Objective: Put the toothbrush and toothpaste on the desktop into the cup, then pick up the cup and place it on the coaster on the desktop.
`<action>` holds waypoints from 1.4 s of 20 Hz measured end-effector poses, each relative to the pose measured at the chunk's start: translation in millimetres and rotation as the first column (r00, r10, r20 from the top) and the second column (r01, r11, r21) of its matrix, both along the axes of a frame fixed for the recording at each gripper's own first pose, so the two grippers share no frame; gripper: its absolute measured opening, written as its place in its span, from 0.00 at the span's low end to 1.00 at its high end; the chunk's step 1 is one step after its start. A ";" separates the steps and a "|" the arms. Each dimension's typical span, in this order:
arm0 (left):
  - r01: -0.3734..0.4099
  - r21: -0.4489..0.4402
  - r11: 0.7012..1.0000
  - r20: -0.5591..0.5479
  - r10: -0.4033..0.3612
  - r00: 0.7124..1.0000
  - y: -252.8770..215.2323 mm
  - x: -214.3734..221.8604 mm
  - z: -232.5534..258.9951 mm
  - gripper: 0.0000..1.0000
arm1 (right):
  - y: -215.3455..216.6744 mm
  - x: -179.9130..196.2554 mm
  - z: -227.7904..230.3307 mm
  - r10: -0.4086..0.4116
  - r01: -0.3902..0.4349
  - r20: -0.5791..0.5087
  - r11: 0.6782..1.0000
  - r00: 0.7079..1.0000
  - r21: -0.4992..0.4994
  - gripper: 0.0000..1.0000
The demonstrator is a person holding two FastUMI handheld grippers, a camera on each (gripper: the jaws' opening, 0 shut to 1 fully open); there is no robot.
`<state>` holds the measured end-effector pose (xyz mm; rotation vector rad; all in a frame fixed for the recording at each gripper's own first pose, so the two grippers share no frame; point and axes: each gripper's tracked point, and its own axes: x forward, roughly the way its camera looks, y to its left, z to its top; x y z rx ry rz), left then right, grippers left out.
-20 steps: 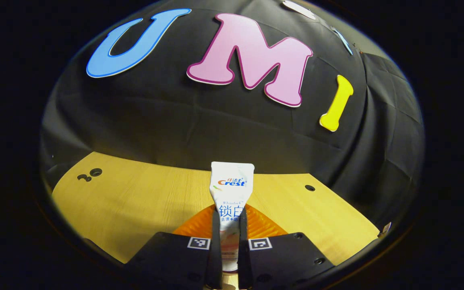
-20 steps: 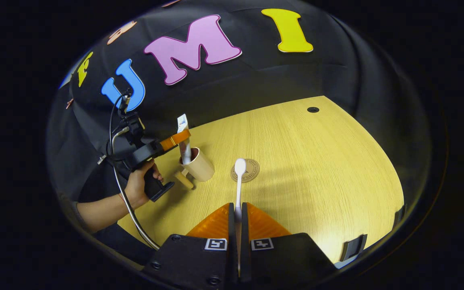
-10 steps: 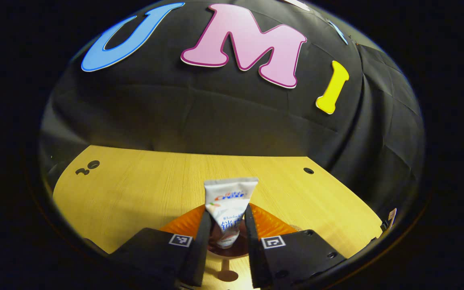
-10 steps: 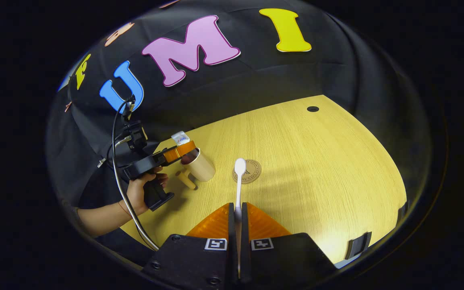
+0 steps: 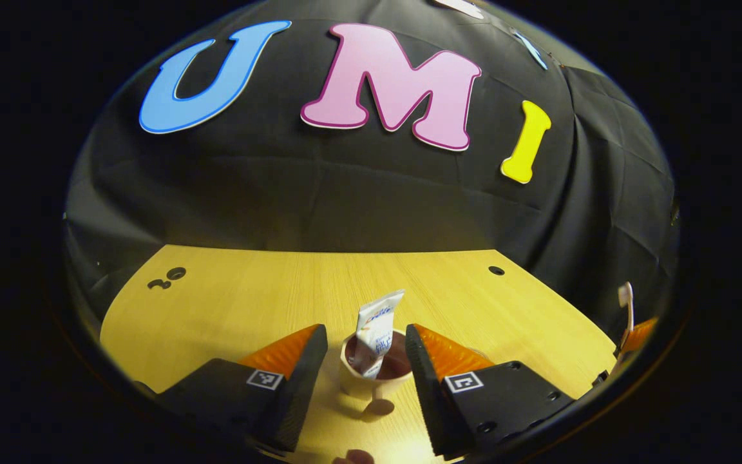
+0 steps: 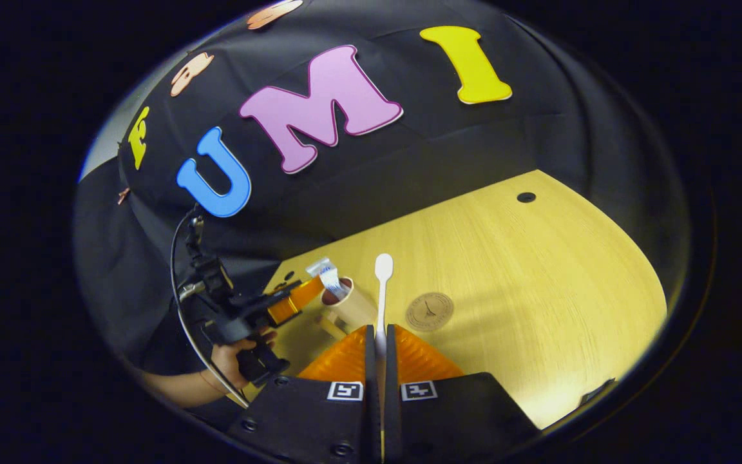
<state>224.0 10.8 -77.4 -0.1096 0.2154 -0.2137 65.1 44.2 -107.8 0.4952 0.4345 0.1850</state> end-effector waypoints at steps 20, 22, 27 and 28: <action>-0.130 -0.101 0.986 -0.197 0.108 0.974 47.1 -203.2 -55.9 0.82 | 79.8 188.7 30.7 -0.019 -0.036 0.317 0.985 0.948 0.168 0.06; -0.154 -0.107 0.982 -0.217 0.128 0.968 51.7 -213.2 -65.2 0.82 | 91.1 196.9 19.0 -0.004 -0.050 0.328 0.987 0.945 0.155 0.06; -0.194 -0.088 0.977 -0.266 0.165 0.950 64.2 -234.4 -89.1 0.82 | 103.7 208.6 -17.9 0.002 -0.024 0.337 0.998 0.942 0.062 0.07; -0.202 -0.090 0.975 -0.276 0.170 0.946 66.4 -237.1 -94.3 0.82 | 107.1 209.0 -26.2 0.006 -0.022 0.330 0.999 0.944 0.047 0.06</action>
